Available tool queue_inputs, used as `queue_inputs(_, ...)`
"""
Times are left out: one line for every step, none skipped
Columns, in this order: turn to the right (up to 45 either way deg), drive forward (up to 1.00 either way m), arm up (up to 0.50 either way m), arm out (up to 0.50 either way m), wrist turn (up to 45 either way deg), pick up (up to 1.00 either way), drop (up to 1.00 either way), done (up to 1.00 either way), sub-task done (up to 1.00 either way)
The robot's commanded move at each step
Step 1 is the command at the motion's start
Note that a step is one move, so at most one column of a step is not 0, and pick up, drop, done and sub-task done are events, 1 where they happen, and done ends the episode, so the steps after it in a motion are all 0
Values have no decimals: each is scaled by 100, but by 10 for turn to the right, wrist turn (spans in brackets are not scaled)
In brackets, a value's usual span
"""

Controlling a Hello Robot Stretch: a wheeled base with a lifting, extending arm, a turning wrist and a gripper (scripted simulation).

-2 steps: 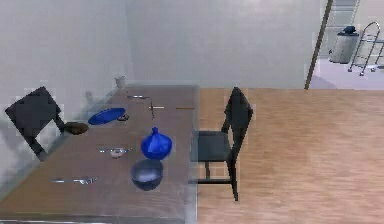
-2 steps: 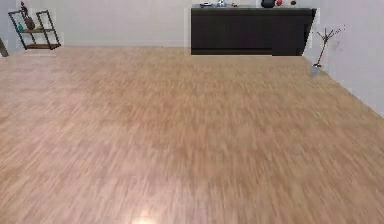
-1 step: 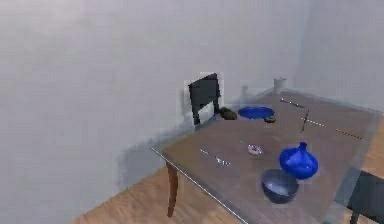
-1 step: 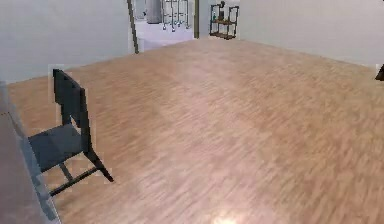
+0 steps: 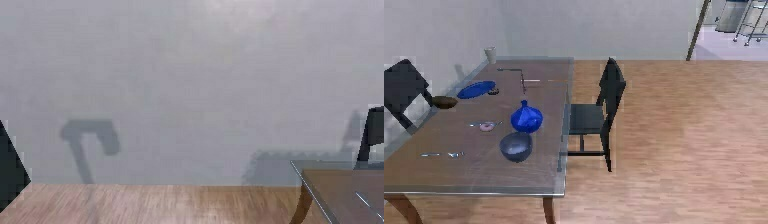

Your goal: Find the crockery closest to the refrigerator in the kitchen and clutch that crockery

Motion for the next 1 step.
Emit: queue_inputs(-150,0,0,0,0,0,0,0,0)
